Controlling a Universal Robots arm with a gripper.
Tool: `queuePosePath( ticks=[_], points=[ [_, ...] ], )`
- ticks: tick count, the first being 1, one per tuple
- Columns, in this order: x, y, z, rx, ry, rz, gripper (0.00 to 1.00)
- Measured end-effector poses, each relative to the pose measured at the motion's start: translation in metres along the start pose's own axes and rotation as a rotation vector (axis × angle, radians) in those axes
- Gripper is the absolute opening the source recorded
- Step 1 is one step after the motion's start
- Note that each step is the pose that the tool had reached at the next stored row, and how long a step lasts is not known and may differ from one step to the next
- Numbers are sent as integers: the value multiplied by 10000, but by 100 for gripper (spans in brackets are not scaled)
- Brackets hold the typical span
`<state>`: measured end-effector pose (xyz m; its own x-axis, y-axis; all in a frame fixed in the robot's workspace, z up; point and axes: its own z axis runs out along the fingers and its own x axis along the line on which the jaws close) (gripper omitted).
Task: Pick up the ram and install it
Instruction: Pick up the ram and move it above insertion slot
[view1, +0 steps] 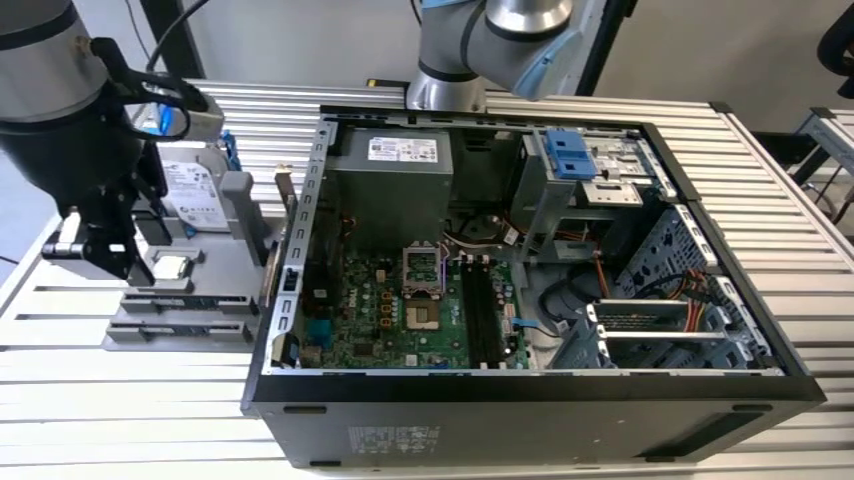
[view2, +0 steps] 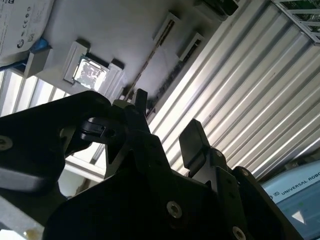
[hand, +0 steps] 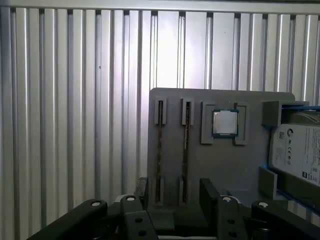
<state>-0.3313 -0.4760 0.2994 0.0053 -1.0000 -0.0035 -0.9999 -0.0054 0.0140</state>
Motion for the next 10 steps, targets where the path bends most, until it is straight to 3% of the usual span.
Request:
queuePosePath(
  ticks=[10],
  points=[
    [26, 3, 150, -1, 0, -1, 100]
  ],
)
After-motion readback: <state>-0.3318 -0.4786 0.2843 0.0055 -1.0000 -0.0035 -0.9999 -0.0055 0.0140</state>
